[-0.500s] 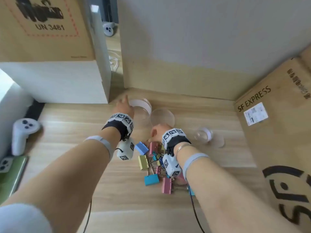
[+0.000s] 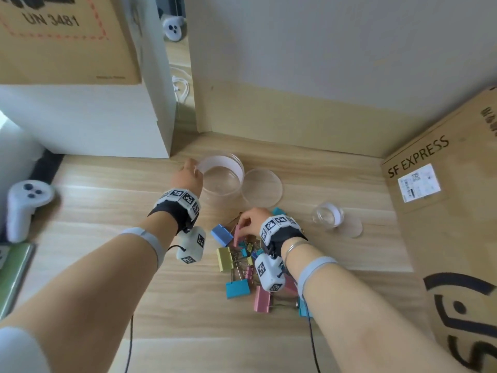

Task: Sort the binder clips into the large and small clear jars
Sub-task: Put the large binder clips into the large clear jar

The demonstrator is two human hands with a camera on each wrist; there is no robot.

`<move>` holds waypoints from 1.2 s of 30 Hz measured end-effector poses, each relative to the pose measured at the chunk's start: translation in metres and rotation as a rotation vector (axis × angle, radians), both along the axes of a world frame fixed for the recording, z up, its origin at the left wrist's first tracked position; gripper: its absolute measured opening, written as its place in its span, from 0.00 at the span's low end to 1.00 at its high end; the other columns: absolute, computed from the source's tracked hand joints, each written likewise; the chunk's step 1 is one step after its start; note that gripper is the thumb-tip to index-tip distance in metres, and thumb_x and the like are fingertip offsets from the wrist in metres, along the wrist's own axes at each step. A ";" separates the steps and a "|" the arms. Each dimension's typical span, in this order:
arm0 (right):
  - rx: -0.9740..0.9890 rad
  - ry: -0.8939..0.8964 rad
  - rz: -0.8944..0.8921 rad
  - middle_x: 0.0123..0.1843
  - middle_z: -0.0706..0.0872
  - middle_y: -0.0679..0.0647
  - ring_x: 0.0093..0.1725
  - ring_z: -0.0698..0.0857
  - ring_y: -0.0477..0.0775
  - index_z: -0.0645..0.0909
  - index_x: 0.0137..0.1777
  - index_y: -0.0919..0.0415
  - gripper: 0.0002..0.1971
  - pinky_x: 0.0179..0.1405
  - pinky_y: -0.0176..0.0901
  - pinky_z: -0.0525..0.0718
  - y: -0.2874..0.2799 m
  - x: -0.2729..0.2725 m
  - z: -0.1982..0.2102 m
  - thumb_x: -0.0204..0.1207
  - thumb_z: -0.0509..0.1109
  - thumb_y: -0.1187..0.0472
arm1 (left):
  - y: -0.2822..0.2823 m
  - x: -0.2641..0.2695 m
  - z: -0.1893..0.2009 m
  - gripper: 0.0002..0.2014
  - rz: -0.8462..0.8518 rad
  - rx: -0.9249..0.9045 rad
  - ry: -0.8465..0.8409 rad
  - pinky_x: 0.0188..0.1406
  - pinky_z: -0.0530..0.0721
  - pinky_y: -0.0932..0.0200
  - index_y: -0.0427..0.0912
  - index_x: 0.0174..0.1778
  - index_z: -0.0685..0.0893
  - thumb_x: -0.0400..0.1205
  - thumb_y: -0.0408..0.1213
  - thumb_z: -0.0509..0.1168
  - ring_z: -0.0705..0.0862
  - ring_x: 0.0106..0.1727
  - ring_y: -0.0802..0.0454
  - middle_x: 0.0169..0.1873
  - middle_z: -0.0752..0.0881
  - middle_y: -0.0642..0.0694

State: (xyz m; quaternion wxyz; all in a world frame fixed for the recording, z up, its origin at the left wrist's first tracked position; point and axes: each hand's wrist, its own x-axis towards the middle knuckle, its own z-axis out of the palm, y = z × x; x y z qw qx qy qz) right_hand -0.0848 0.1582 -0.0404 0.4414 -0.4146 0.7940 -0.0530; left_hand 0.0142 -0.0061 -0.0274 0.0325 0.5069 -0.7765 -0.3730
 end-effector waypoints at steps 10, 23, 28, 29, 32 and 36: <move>-0.318 -0.299 -0.339 0.57 0.88 0.53 0.48 0.82 0.42 0.85 0.55 0.62 0.11 0.42 0.24 0.72 0.013 -0.033 0.030 0.73 0.72 0.62 | 0.007 -0.003 -0.001 0.19 -0.010 -0.005 -0.040 0.39 0.76 0.54 0.39 0.70 0.70 0.83 0.30 0.50 0.84 0.50 0.34 0.56 0.85 0.30; -0.619 0.008 -0.550 0.47 0.91 0.58 0.43 0.90 0.55 0.85 0.44 0.61 0.02 0.46 0.48 0.89 -0.085 -0.017 0.045 0.73 0.73 0.64 | 0.004 0.007 -0.002 0.20 -0.012 0.067 0.030 0.49 0.88 0.41 0.44 0.72 0.72 0.83 0.33 0.53 0.86 0.51 0.35 0.59 0.84 0.32; -0.323 0.219 -0.286 0.52 0.89 0.59 0.48 0.86 0.58 0.85 0.51 0.62 0.08 0.50 0.48 0.84 -0.095 -0.007 0.024 0.77 0.64 0.66 | -0.001 0.009 -0.005 0.19 -0.038 0.118 0.062 0.53 0.87 0.41 0.45 0.71 0.73 0.84 0.37 0.54 0.85 0.54 0.36 0.60 0.83 0.34; -0.258 0.252 -0.202 0.53 0.89 0.60 0.46 0.85 0.58 0.85 0.51 0.64 0.10 0.48 0.45 0.83 -0.097 -0.005 0.021 0.78 0.63 0.67 | -0.002 0.009 -0.006 0.18 -0.048 0.117 0.065 0.52 0.87 0.41 0.45 0.71 0.73 0.84 0.38 0.55 0.85 0.54 0.36 0.60 0.83 0.35; -0.144 0.279 -0.097 0.57 0.86 0.63 0.54 0.84 0.62 0.84 0.56 0.66 0.12 0.54 0.48 0.81 -0.105 -0.001 0.014 0.79 0.61 0.66 | -0.003 0.010 -0.008 0.19 -0.071 0.099 0.062 0.49 0.88 0.41 0.46 0.71 0.73 0.83 0.38 0.54 0.86 0.50 0.36 0.58 0.84 0.35; -0.137 0.263 -0.122 0.56 0.86 0.62 0.56 0.85 0.61 0.83 0.58 0.64 0.12 0.57 0.48 0.83 -0.109 -0.003 0.014 0.80 0.61 0.66 | -0.002 0.010 -0.011 0.18 -0.069 0.113 0.064 0.48 0.88 0.42 0.46 0.70 0.73 0.83 0.40 0.55 0.86 0.51 0.36 0.58 0.83 0.36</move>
